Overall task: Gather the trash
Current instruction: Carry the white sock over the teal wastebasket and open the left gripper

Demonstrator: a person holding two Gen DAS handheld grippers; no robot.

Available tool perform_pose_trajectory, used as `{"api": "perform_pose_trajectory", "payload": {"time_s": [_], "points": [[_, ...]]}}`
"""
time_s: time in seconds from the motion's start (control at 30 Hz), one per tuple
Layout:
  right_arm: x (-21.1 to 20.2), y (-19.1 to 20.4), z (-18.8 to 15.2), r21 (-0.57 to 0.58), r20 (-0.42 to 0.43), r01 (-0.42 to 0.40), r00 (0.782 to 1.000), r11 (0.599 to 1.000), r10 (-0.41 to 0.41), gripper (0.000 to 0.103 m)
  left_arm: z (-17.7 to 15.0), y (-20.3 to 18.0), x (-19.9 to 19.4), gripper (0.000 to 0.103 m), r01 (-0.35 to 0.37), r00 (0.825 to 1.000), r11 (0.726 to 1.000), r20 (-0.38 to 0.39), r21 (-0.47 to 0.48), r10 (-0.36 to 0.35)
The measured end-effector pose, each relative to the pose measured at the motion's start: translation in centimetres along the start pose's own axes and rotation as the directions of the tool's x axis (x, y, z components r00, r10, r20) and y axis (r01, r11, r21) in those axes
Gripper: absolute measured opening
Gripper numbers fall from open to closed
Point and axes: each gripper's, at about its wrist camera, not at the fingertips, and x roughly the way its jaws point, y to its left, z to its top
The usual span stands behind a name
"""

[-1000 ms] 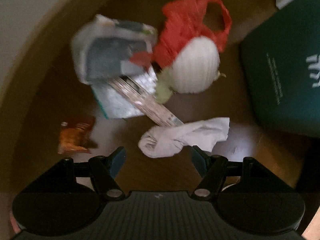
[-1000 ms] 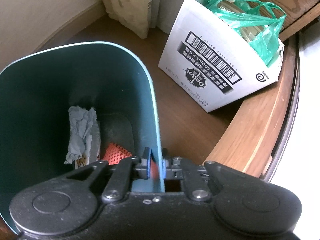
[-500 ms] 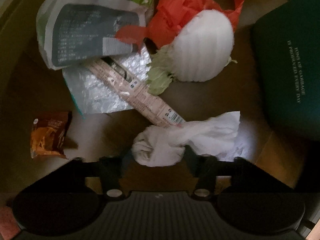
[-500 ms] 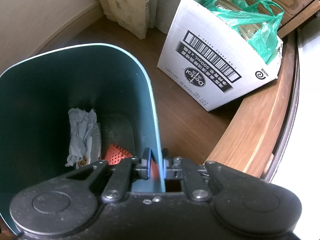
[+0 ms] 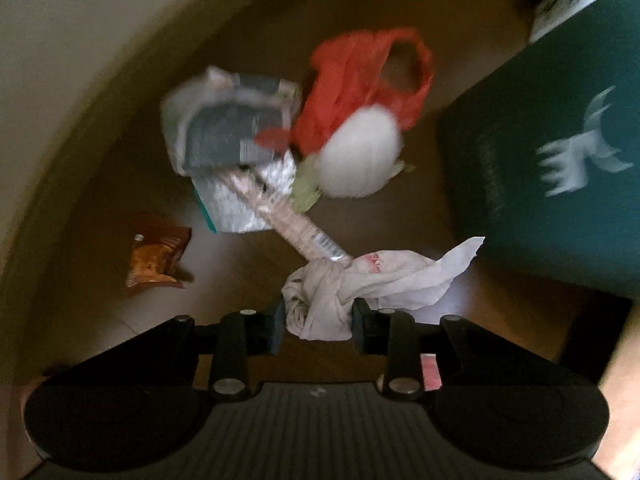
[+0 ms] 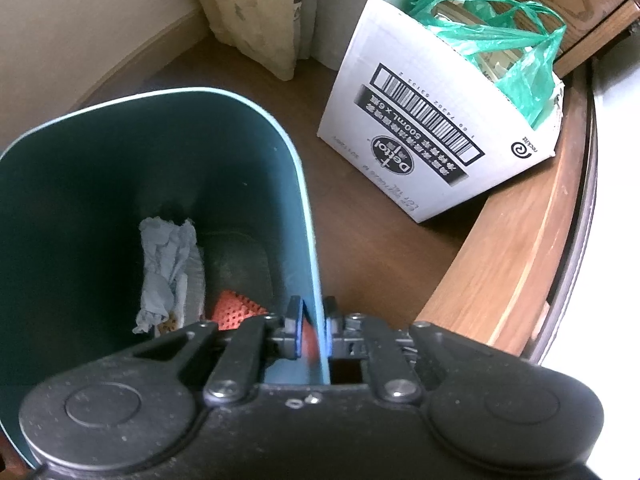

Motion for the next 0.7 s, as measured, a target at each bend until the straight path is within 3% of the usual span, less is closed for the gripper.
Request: {"api": "perform_pose_trajectory", "payload": {"time_s": [0.2,0.33,0.43,0.6,0.7], "points": [[-1.5,0.7,-0.6,0.014,0.037,-0.046,0.998,0.999,0.046,0.004,0.5,-2.0,-10.4,0.032,0.063,0.987,0.998,0.15,0.0,-0.062],[-2.6,2.5,-1.2,-0.025,0.088,-0.013,0.996,1.0,0.015,0.003,0.1,-2.9,-17.6,0.031,0.043,0.951,0.999,0.307,-0.012,-0.038],[-3.3,3.9,-1.7,-0.064,0.117,0.006,0.993,0.998,0.002,0.002,0.1,-4.0,-21.7,0.031,0.032,0.925,0.999,0.379,0.0,-0.029],[-3.7,5.0,-1.8,-0.098,0.146,0.015,0.989,0.995,0.0,0.003,0.8,-7.3,-24.8,0.032,0.093,0.897,0.993,0.427,0.065,-0.112],[-3.8,5.2,-1.7,-0.112,0.155,0.016,0.988,0.994,0.002,0.003,1.8,-9.5,-24.3,0.032,0.117,0.901,0.989,0.409,0.092,-0.144]]}}
